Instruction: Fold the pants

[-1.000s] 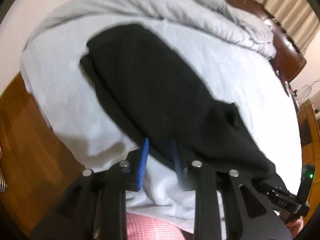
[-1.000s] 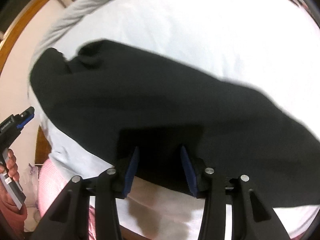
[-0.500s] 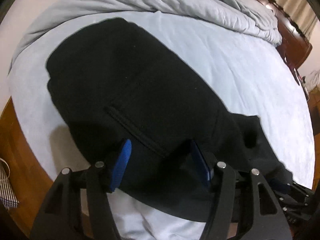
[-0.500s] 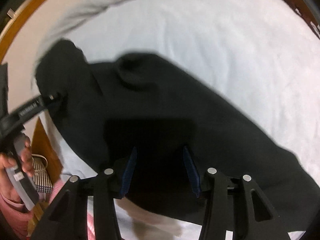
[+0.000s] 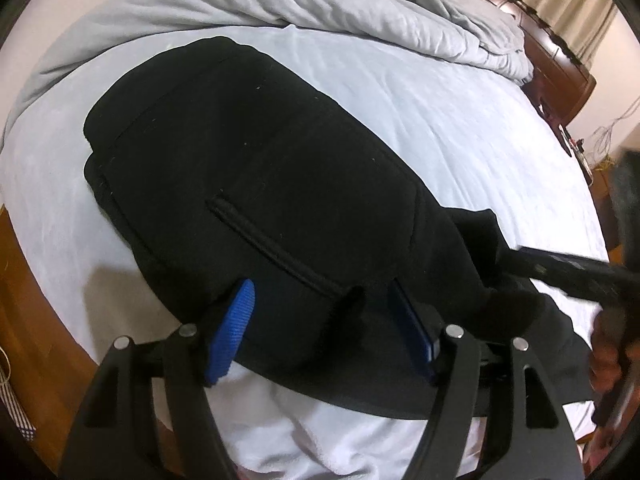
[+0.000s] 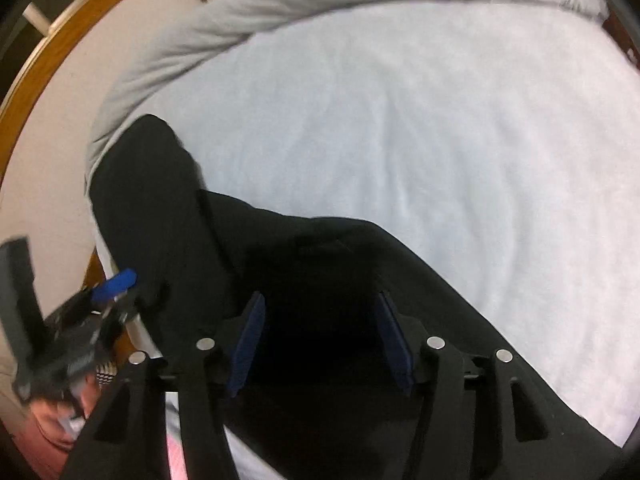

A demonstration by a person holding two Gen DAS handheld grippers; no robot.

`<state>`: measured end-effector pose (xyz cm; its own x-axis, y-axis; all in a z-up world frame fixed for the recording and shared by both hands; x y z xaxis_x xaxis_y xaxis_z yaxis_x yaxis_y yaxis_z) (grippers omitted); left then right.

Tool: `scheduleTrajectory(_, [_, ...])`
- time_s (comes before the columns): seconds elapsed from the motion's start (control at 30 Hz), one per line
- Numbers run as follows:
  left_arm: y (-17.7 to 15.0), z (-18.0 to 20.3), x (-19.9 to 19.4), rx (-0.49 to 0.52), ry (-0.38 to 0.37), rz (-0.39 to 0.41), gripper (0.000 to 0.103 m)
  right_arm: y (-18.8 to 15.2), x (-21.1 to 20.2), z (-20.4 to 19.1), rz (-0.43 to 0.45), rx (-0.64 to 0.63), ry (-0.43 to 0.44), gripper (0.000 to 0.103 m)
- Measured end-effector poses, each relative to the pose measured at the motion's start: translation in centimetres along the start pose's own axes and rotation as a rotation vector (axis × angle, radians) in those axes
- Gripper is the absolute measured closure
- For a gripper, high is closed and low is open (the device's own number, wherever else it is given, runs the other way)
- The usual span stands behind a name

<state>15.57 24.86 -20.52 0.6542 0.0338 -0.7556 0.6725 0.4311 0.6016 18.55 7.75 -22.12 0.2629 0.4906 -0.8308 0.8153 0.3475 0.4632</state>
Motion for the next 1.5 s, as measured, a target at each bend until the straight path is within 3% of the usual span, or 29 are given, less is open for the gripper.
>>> scheduleTrajectory(0.07, [0.0,-0.1,0.1,-0.005,-0.007,-0.003,0.034,0.2,1.7,0.0,-0.019,-0.004,-0.005,0.041])
scheduleTrajectory(0.13, [0.2,-0.3,0.2,-0.017,-0.002,-0.003,0.034,0.3,2.8,0.6,-0.030,0.005,-0.007,0.043])
scheduleTrajectory(0.2, [0.5,-0.3,0.3,-0.019,0.007,0.003,0.033,0.6,3.5,0.0,-0.030,0.030,0.068,0.075])
scheduleTrajectory(0.27, [0.5,-0.3,0.5,-0.017,0.010,0.005,0.030,1.6,3.6,0.0,-0.008,0.048,0.094,0.094])
scheduleTrajectory(0.3, [0.4,-0.2,0.7,-0.014,0.010,0.005,0.029,2.2,3.2,0.2,0.013,0.055,0.102,0.095])
scheduleTrajectory(0.43, [-0.1,0.1,1.0,0.035,0.039,0.020,0.028,6.4,1.7,2.0,0.133,0.173,0.120,0.096])
scheduleTrajectory(0.57, [-0.5,0.5,1.5,0.089,0.072,0.029,0.027,5.9,6.6,3.0,0.036,0.166,0.018,0.096])
scheduleTrajectory(0.63, [-0.4,0.5,1.3,0.089,0.070,0.028,0.027,6.0,7.5,2.8,0.047,0.169,0.011,0.094])
scheduleTrajectory(0.7, [-0.2,0.4,0.8,0.077,0.061,0.021,0.027,6.3,6.3,2.6,0.089,0.164,0.028,0.093])
scheduleTrajectory(0.8, [0.3,-1.2,-1.0,0.041,0.097,0.038,0.019,5.9,3.3,3.7,0.154,0.152,0.006,0.075])
scheduleTrajectory(0.97, [1.9,-6.6,-2.7,-0.121,0.133,0.054,0.018,3.6,-1.5,5.1,0.190,0.149,0.032,0.074])
scheduleTrajectory(1.03, [2.6,-8.3,-2.5,-0.204,0.123,0.050,0.020,1.7,-2.9,5.1,0.184,0.148,0.045,0.074])
scheduleTrajectory(1.17, [3.7,-9.0,-1.0,-0.325,0.042,0.013,0.036,-2.3,-5.4,6.4,0.157,0.184,0.059,0.074])
scheduleTrajectory(1.37, [3.9,-8.2,0.0,-0.348,0.041,-0.011,0.050,-6.3,-5.2,7.0,0.113,0.206,0.041,0.073])
scheduleTrajectory(1.43, [4.2,-8.3,0.6,-0.368,0.038,-0.019,0.058,-7.1,-5.1,7.5,0.109,0.233,0.049,0.074])
scheduleTrajectory(1.5, [4.5,-8.5,0.7,-0.398,0.039,-0.011,0.080,-7.5,-5.4,7.6,0.115,0.246,0.058,0.074])
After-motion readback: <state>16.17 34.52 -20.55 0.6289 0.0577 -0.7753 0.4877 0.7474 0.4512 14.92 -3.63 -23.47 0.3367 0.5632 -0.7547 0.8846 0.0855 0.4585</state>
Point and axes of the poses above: each gripper's, at about its wrist camera, not at the fingertips, and x roughly the way its jaws point, z to its right, y to its top, the point moved 9 cm from there along x, roughly the way its jaws point, and after that the axes turned 11 degrees about z, right-handed, at the moved point
